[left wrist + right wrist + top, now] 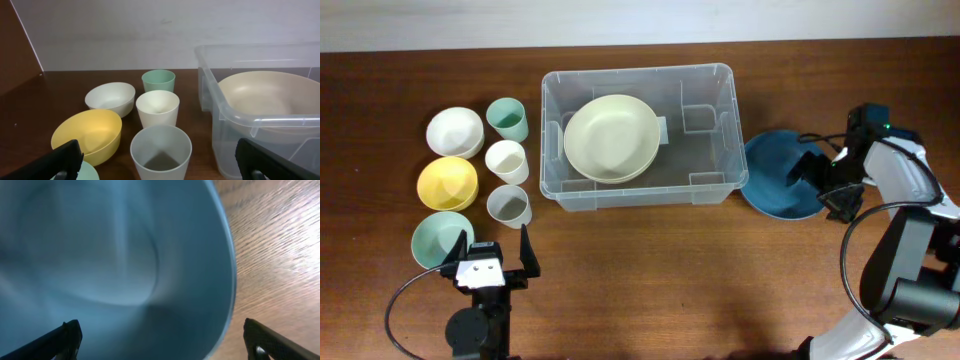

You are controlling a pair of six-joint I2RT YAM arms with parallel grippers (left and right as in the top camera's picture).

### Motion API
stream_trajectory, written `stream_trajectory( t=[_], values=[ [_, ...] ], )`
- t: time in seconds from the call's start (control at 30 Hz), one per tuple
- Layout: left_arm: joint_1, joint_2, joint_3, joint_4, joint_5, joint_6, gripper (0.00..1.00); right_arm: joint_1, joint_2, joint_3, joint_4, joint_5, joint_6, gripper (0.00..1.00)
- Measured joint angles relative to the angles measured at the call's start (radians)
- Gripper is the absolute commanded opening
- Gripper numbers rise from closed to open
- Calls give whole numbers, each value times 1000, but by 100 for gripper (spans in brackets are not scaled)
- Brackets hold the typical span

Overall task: Pack container
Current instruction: 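Close the right gripper on the blue plate's rim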

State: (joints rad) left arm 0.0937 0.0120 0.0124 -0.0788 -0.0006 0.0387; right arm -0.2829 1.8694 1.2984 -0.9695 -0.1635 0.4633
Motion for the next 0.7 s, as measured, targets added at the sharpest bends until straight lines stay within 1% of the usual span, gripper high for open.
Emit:
stream_trajectory(
  t=[0.17, 0.47, 0.7],
  values=[
    [0, 0, 0, 0, 0, 0, 100, 0, 0, -33, 60, -7, 18, 99],
    [0, 0, 0, 0, 0, 0, 100, 0, 0, -40, 120, -20, 39, 99],
    [0, 0, 0, 0, 0, 0, 100, 0, 2, -40, 130, -23, 57, 99]
  ],
)
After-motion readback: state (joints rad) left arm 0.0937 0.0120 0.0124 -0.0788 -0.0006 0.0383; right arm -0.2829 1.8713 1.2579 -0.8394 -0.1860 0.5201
